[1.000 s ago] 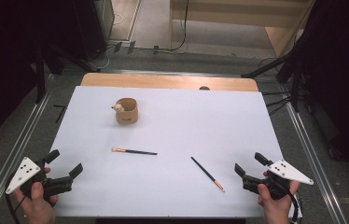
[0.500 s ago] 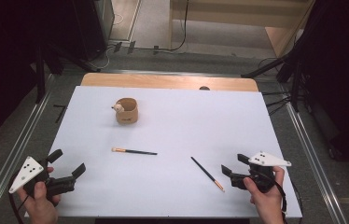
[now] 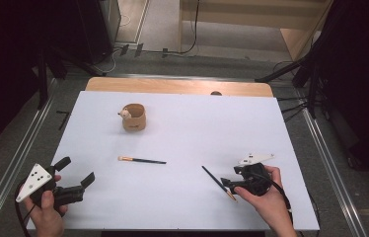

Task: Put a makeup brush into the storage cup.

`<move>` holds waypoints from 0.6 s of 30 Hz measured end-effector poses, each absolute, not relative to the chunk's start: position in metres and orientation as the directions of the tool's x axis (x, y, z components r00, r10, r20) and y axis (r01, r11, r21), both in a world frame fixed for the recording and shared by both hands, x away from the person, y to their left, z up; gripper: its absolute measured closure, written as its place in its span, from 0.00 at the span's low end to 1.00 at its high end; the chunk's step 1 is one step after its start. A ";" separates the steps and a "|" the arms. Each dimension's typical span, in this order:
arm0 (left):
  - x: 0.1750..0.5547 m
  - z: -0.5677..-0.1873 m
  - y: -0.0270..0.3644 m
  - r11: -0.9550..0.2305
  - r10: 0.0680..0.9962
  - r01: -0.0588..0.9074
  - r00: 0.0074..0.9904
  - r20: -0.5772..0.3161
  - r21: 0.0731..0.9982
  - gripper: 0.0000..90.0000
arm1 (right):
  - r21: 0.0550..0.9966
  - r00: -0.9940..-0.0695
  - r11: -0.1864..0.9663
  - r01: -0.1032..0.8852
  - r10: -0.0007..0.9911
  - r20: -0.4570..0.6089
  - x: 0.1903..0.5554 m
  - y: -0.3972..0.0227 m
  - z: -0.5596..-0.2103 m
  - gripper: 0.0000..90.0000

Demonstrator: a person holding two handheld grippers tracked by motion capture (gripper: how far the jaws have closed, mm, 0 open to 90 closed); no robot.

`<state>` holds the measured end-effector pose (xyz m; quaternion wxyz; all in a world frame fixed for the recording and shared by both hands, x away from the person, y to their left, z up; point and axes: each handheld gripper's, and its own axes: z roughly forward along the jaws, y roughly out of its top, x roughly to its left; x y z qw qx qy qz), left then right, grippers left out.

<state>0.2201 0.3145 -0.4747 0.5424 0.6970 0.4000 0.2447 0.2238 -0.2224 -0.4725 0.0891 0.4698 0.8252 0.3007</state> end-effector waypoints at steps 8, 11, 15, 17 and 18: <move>0.220 -0.474 0.310 -0.105 0.819 0.291 0.568 -0.083 0.951 0.00 | 0.497 -0.559 0.458 0.737 0.827 0.068 0.237 -0.209 -0.465 0.46; 0.219 -0.472 0.309 -0.119 0.819 0.284 0.570 -0.068 0.952 0.00 | 0.484 -0.547 0.456 0.747 0.835 0.057 0.240 -0.206 -0.464 0.49; 0.221 -0.474 0.311 -0.119 0.817 0.290 0.572 -0.072 0.949 0.00 | 0.453 -0.572 0.497 0.740 0.820 0.034 0.238 -0.203 -0.465 0.60; 0.222 -0.474 0.311 -0.120 0.818 0.291 0.571 -0.072 0.949 0.00 | 0.444 -0.578 0.503 0.741 0.815 0.041 0.237 -0.202 -0.466 0.60; 0.222 -0.474 0.310 -0.124 0.816 0.293 0.573 -0.071 0.948 0.00 | 0.428 -0.564 0.490 0.760 0.823 0.060 0.235 -0.200 -0.468 0.64</move>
